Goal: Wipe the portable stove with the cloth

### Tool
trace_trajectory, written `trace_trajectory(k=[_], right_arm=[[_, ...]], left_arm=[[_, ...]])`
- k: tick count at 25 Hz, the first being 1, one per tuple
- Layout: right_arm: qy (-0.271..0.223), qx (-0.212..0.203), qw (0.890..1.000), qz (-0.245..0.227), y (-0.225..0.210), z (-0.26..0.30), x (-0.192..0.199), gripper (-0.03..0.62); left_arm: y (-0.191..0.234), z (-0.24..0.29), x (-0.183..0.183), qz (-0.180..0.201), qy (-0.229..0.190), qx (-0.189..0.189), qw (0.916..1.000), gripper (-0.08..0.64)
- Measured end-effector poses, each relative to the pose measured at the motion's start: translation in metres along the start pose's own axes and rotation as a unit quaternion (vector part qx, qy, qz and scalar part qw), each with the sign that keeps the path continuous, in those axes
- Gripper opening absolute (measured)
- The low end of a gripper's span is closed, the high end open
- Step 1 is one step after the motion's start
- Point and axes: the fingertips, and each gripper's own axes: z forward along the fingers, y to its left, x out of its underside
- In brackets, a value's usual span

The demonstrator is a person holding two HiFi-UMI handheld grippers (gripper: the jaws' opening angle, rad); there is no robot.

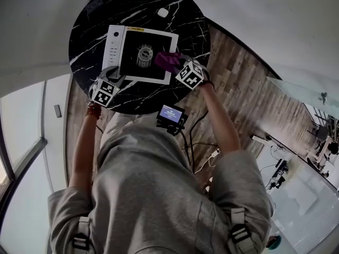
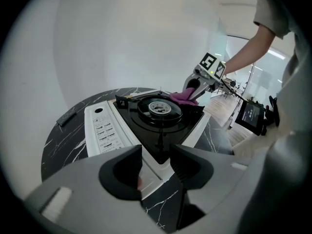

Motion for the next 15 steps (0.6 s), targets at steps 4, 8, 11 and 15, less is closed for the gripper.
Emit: trace_trajectory(k=[4, 8, 11, 15], right_arm=[[-0.009, -0.011, 1.0, -0.023, 0.032, -0.004, 0.008, 0.084], [-0.026, -0.063, 0.997, -0.02, 0.061, -0.014, 0.013, 0.097], [-0.07, -0.036, 0.996, 0.029, 0.021, -0.027, -0.003, 0.1], [-0.075, 0.059, 0.994, 0.052, -0.076, -0.028, -0.028, 0.101]], left_arm=[[0.0, -0.001, 0.001, 0.003, -0.003, -0.003, 1.0, 0.178], [-0.001, -0.001, 0.0, 0.004, -0.006, -0.006, 1.0, 0.178], [0.0, -0.001, -0.001, 0.004, -0.007, -0.005, 1.0, 0.178], [0.0, -0.001, 0.0, 0.004, -0.007, -0.007, 0.9999, 0.178]])
